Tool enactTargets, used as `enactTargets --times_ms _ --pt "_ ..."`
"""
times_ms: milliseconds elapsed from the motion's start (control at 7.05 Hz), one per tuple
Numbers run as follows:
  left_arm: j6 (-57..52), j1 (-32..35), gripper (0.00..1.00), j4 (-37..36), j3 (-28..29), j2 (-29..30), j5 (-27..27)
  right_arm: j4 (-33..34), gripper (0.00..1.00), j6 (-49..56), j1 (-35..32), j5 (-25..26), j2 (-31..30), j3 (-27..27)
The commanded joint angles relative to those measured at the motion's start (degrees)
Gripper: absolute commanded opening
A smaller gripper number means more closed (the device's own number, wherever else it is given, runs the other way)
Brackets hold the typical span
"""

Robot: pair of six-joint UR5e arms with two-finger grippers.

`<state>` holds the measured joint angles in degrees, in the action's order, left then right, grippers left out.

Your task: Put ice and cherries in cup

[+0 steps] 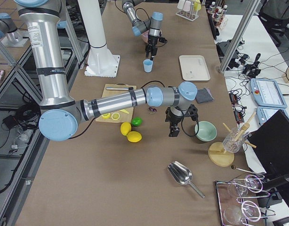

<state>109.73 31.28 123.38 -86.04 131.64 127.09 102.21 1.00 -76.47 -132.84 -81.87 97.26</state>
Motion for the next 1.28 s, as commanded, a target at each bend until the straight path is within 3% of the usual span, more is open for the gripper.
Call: enactTargets --times_ms 0,284,568,710,993,1135 --pt "-1.4 3.2 0.98 -0.4 -0.4 -1.7 0.1 -1.9 1.00 0.1 0.7 0.0 0.1 2.0" --pt "-10.4 12.2 0.97 -3.0 -5.1 -7.9 0.5 -2.4 1.00 0.1 0.3 0.4 1.4 4.8" --pt "-36.7 21.1 0.97 -23.1 -9.7 -8.4 0.6 -3.1 1.00 -2.8 0.2 0.0 0.9 5.6" --pt "-52.4 26.0 0.97 -30.1 -10.1 -9.9 0.5 -3.6 1.00 -9.7 -0.9 -1.6 0.7 5.8" --pt "-70.8 32.7 0.97 -32.1 -9.9 -16.2 0.4 -12.2 1.00 -12.0 -0.7 -1.1 -1.8 4.6" --pt "-81.1 36.0 0.97 -31.9 -10.1 -21.0 0.6 -12.5 1.00 -17.7 0.3 -1.4 -1.8 4.3"
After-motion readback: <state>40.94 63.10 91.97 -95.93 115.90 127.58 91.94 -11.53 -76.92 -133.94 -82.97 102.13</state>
